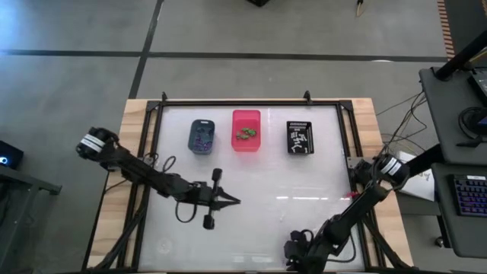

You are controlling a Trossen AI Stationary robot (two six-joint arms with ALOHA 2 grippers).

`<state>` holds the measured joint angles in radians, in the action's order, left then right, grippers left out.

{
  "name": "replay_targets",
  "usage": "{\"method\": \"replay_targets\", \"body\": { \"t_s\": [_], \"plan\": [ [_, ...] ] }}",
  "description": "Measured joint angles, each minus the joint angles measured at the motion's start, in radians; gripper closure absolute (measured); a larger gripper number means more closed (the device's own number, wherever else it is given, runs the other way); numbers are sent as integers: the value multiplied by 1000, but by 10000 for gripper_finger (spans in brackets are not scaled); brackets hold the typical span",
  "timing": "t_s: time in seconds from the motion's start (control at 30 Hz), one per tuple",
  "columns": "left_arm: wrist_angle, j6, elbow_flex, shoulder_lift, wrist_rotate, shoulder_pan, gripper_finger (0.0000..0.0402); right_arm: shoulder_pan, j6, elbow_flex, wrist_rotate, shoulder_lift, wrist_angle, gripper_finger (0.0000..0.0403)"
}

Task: Sort Halloween decoration
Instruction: Put the purple witch hat toy into the blue bin

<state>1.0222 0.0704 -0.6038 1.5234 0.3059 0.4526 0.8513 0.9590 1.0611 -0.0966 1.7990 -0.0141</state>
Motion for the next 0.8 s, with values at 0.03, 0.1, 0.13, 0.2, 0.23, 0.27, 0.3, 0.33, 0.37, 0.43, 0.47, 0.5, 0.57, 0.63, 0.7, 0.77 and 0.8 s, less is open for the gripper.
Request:
{"method": "replay_targets", "body": {
  "t_s": [0.03, 0.1, 0.13, 0.2, 0.23, 0.27, 0.3, 0.33, 0.37, 0.43, 0.47, 0.5, 0.57, 0.63, 0.7, 0.77, 0.8],
  "plan": [
    [2, 0, 2, -11, 0, 0, 401, 2, 15, 0, 1, 9, 1, 335],
    [4, 5, 5, -34, 0, 0, 401, 2, 40, 1, 17, 18, 8, 335],
    [4, 10, 5, -41, 0, 0, 401, 3, 48, 1, 19, 23, 12, 335],
    [3, 26, 0, -56, 0, 0, 401, 4, 61, 1, 19, 28, 10, 335],
    [1, 34, -2, -62, 0, 0, 401, 4, 63, 0, 18, 30, 10, 335],
    [2, 39, -7, -68, 0, 0, 401, 4, 63, 0, 19, 33, 9, 335],
    [3, 46, -8, -75, -1, 0, 401, 4, 63, 0, 18, 37, 10, 335],
    [4, 52, -9, -82, 0, 0, 401, 4, 63, 0, 18, 44, 11, 335],
    [4, 57, -11, -86, -1, 0, 401, 4, 63, 0, 18, 50, 9, 335],
    [3, 64, -12, -92, -1, 0, 401, 4, 61, -1, 17, 60, 11, 335],
    [3, 67, -12, -93, -1, 0, 401, 4, 60, 0, 18, 63, 7, 335],
    [2, 68, -12, -94, -1, 0, 401, 4, 60, 0, 17, 63, 8, 335],
    [1, 71, -12, -94, -1, 0, 401, 4, 54, -1, 13, 63, 8, 335],
    [1, 71, -12, -92, -1, 0, 401, 4, 41, -2, -13, 63, 8, 335],
    [0, 71, -12, -90, -1, 0, 401, 2, 22, -2, -40, 63, 8, 335],
    [-1, 71, -12, -89, -1, 0, 401, -6, 11, -2, -57, 63, 11, 335],
    [-1, 71, -12, -89, -1, 0, 401, -11, 8, -2, -61, 64, 13, 335]
  ]
}}
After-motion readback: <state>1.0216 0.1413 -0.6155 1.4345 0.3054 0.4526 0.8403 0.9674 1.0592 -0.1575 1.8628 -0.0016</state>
